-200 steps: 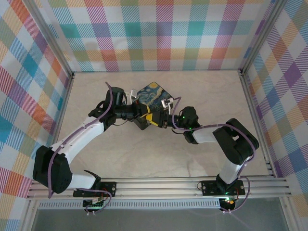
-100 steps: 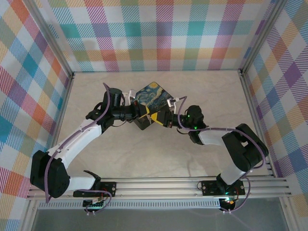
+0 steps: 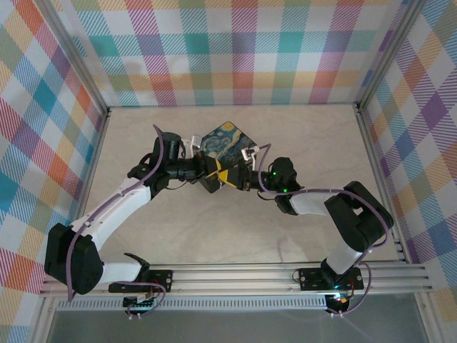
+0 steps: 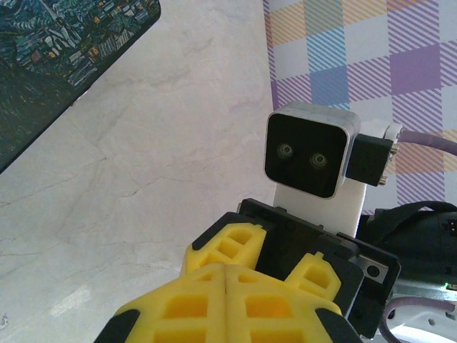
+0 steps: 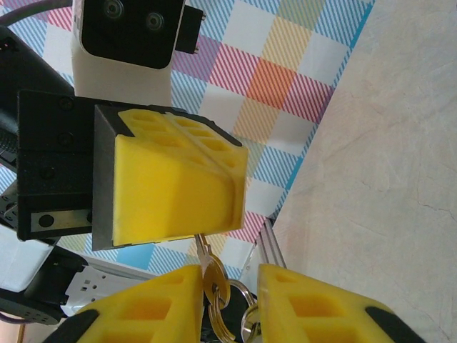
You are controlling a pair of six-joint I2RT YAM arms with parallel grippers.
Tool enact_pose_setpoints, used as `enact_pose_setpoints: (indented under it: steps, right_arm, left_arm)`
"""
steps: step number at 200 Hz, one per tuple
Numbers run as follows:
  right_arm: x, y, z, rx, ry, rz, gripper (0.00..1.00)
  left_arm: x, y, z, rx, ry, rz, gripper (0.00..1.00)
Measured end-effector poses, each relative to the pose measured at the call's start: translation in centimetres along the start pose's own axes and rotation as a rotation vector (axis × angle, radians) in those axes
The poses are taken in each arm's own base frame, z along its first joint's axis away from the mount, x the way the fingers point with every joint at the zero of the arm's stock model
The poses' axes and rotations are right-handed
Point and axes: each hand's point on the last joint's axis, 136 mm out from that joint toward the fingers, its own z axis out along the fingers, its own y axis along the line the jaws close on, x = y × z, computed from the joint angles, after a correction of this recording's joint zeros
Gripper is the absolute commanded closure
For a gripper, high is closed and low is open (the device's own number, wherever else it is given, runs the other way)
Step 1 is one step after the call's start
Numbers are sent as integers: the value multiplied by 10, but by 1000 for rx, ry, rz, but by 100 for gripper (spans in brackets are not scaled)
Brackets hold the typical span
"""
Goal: Unlock a padlock with a key
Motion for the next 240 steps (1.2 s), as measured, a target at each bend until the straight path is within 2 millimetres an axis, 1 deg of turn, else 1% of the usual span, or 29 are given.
enact_pose_setpoints:
  steps: [32,44,55,72,82,88,93,99,106,120,132,151,180,206,222,240]
  right_arm:
    - [-2,3,0,-10,-11,-13,88]
    - [-3,3,1,-18,-16,-12,93]
    - [-4,2,1,-25,-19,-10,100]
    - [-5,0,2,-30,-25,1,100]
    - [-5,0,2,-30,-26,8,100]
    - [-5,0,2,-29,-28,9,100]
    - [-5,0,2,-29,-29,9,100]
    - [-6,-1,2,-26,-36,9,100]
    - [-7,-2,2,-21,-43,12,100]
    - [-6,-10,0,8,-55,25,100]
    - [-3,-18,-4,45,-59,38,100]
    - [0,-25,-14,95,-67,37,100]
    - [3,-30,-32,149,-87,16,100]
    - [5,-32,-46,211,-87,-26,100]
    - [1,-32,-58,252,-98,-59,100]
    - [-8,-37,-79,309,-127,-74,100]
  left_arm:
    - [0,0,0,0,-1,0,100]
    - [-1,0,0,1,-2,1,100]
    - [-1,1,-1,-1,-5,-1,100]
    - [-1,3,0,-5,-6,-3,100]
    - [-2,3,0,-7,-8,-4,95]
    - [-2,4,0,-8,-10,-3,90]
    - [-2,4,0,-8,-10,-3,83]
    - [-2,4,0,-9,-10,-6,70]
    - [-2,4,0,-10,-9,-5,61]
    - [-2,6,0,-17,-10,-1,52]
    - [-2,8,0,-27,-12,-4,47]
    - [-1,12,-1,-51,-11,-5,44]
    - [-4,17,0,-89,-13,-7,43]
    - [-5,32,2,-187,-21,-27,43]
    - [-4,36,10,-270,-22,-16,43]
    - [3,33,27,-344,-14,2,43]
